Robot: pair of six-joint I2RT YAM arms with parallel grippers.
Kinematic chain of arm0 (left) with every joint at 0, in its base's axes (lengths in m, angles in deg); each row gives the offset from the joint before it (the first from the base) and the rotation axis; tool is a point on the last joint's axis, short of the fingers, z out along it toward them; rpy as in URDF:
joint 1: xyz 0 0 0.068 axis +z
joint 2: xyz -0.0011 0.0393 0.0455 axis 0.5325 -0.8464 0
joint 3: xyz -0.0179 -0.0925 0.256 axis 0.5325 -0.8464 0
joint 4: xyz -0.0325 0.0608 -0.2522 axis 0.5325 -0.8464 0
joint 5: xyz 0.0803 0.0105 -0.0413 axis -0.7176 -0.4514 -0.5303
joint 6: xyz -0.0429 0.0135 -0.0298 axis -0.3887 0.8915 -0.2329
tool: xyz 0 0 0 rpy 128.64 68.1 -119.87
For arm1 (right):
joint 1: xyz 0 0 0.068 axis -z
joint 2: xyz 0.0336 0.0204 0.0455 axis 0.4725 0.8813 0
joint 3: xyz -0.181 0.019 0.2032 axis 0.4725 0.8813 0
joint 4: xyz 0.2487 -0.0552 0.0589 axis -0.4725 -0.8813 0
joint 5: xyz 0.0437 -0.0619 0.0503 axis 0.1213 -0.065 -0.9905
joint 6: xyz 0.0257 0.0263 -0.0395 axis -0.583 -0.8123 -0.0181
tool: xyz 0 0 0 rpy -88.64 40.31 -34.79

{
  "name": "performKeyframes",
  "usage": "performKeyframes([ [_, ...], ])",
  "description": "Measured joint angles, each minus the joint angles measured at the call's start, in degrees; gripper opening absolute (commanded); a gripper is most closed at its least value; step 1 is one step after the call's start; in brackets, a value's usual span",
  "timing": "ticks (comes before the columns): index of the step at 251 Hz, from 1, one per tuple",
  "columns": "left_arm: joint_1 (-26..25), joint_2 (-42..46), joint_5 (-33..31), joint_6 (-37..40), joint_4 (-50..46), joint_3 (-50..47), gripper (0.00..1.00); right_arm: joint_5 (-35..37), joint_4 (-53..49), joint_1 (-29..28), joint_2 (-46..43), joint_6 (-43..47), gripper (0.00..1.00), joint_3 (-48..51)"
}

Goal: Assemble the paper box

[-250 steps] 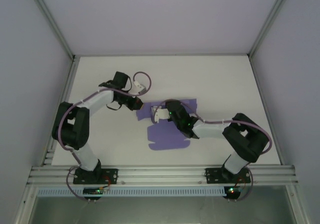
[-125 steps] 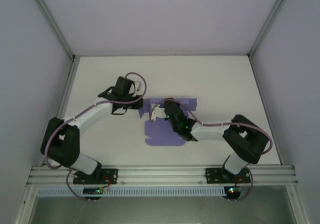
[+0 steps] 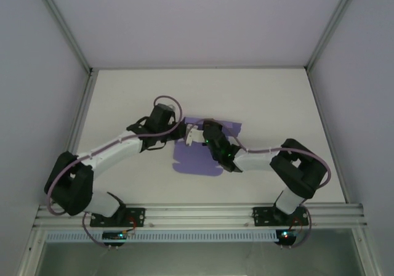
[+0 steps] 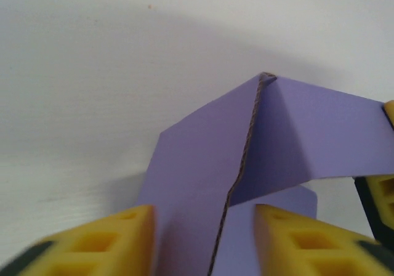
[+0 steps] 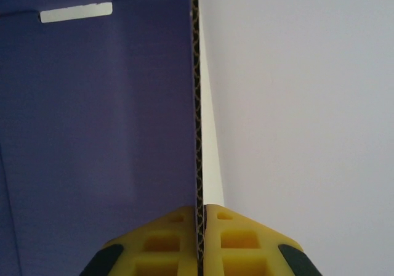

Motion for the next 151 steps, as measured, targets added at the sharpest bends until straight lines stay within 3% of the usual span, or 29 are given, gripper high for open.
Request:
performKeyframes([
  [16,0.8,2.9,0.0,0.4,-0.6,-1.2,0.68,-2.1,0.9,0.9,-0.7,0.0,0.0,0.8],
  [37,2.8,7.2,0.0,1.7,-1.9,-2.1,1.0,-4.6,2.0,1.8,-1.1,1.0,0.0,2.1],
  [99,14.8,18.3,-0.8,3.4,-4.0,-4.5,1.0,-8.8,2.1,2.2,-1.1,3.5,0.0,2.6],
  [129,22.2,17.7,-0.8,4.7,-4.0,-7.9,1.0,-9.2,2.1,2.2,-1.1,3.9,0.0,2.6],
  [151,23.1,15.1,3.0,7.4,-2.6,-9.9,0.93,-9.2,2.1,2.2,-1.1,3.9,0.0,2.6],
])
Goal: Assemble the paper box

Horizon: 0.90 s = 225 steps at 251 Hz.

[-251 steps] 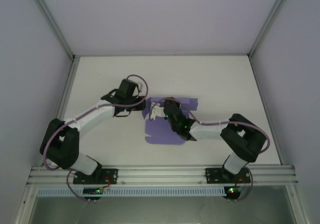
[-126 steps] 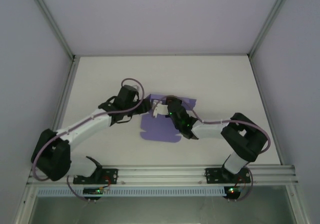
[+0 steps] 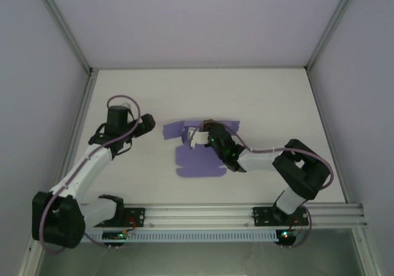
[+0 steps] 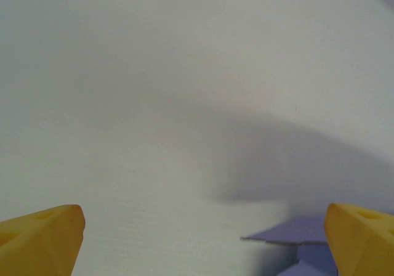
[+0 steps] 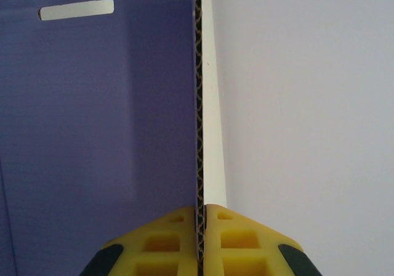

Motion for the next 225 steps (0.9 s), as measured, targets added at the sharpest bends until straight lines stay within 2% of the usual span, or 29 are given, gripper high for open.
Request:
performKeyframes([
  [34,-1.8,-3.0,9.7,5.2,7.3,-4.5,0.84,0.2,0.2,0.0,0.0,0.1,0.0,0.0],
  [71,-6.3,-4.1,15.2,11.1,13.1,-7.1,0.79,0.6,0.4,0.0,0.0,0.4,0.0,-0.1],
  [87,-7.6,-4.1,16.3,12.9,15.4,-7.5,0.8,0.7,0.4,0.0,0.0,0.4,0.0,-0.1],
  [100,-7.9,-3.9,15.6,13.5,16.3,-7.7,0.86,0.7,0.4,0.0,0.0,0.7,0.0,-0.3],
  [123,-5.6,-2.6,13.0,13.5,16.2,-8.0,0.9,0.6,0.3,0.0,0.0,0.9,0.0,-0.4],
  [145,-0.1,-1.3,11.4,12.7,15.3,-7.7,0.94,0.6,-0.1,0.0,0.0,1.0,0.0,-0.4],
  [171,5.1,-3.0,10.1,12.2,14.6,-6.0,0.86,0.1,-1.3,0.0,-0.5,1.0,0.0,-0.4],
  [200,5.7,-9.9,13.6,13.2,14.3,-2.3,0.75,-0.3,-2.1,0.0,-1.1,0.8,0.0,-0.4],
  [225,3.6,-15.2,18.4,14.5,15.5,-1.1,0.75,-0.5,-2.4,0.1,-1.1,0.6,0.0,-0.4],
])
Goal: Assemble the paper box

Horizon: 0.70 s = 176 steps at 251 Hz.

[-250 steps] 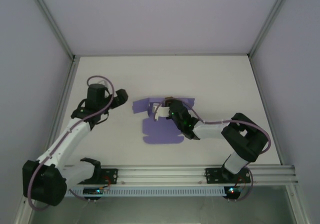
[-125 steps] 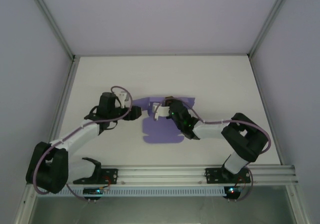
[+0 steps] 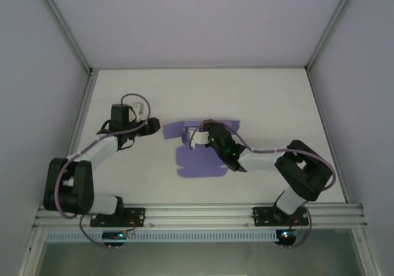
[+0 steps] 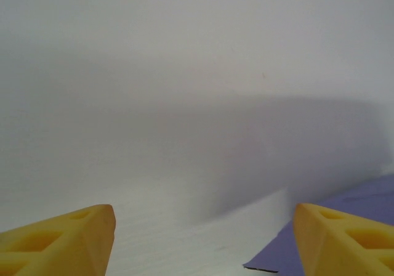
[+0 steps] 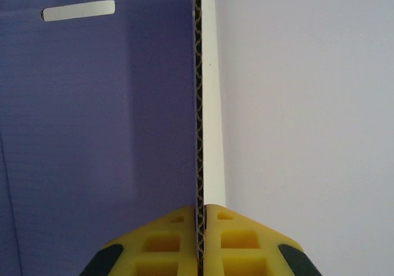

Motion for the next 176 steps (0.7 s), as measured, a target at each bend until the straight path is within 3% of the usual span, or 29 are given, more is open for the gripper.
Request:
performKeyframes([
  [54,-12.4,-0.7,4.2,4.4,5.1,-1.3,0.68,1.1,-1.2,1.1,0.0,-0.7,0.0,-0.9],
  [96,-14.6,-0.5,3.5,5.2,11.6,-5.7,0.66,1.3,-1.5,0.3,0.0,-0.9,0.0,-2.0],
  [176,-21.5,-5.3,-4.3,8.2,23.3,-9.4,0.64,5.0,-4.0,-1.2,1.8,-1.3,0.0,-2.3],
])
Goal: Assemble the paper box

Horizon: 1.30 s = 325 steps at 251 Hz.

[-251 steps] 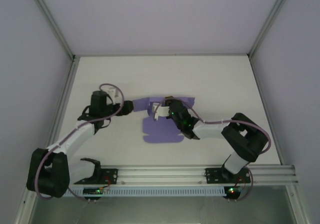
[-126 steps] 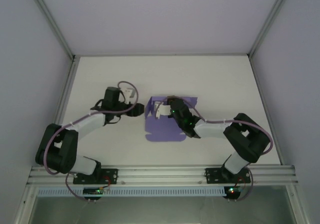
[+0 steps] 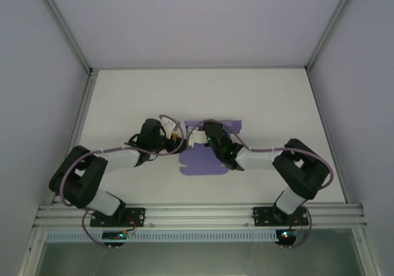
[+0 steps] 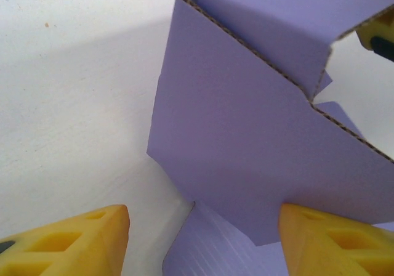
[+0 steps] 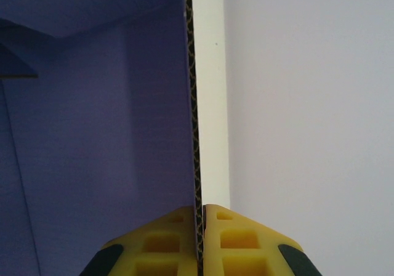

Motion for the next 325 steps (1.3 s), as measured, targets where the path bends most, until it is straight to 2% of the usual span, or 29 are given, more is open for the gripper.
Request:
performKeyframes([
  [81,-3.6,-6.0,-3.0,1.9,7.8,-0.8,0.62,3.5,-1.7,-2.4,0.8,-2.2,0.0,0.0],
  [117,-4.5,-5.9,-3.8,2.0,9.3,-1.8,0.65,5.3,0.3,-3.4,0.6,-2.3,0.0,1.9],
  [170,-5.2,-2.8,-5.2,1.8,11.1,-9.5,0.68,6.8,3.1,-5.5,-0.9,-2.3,0.0,5.0],
  [212,-7.5,-2.3,-5.7,2.9,12.5,-9.2,0.68,7.6,3.0,-6.9,-0.9,-2.6,0.0,5.0],
  [269,-7.6,-5.8,-9.6,3.4,15.5,-4.7,0.66,8.9,2.5,-7.8,-0.8,-3.2,0.0,5.0],
  [297,-7.6,-4.6,-9.3,3.0,16.4,-5.6,0.72,8.8,2.4,-7.4,-0.8,-3.9,0.0,4.9],
  [325,-7.9,1.7,-10.5,2.4,14.4,-9.5,0.79,7.6,1.4,-6.5,-1.6,-4.5,0.0,4.9],
])
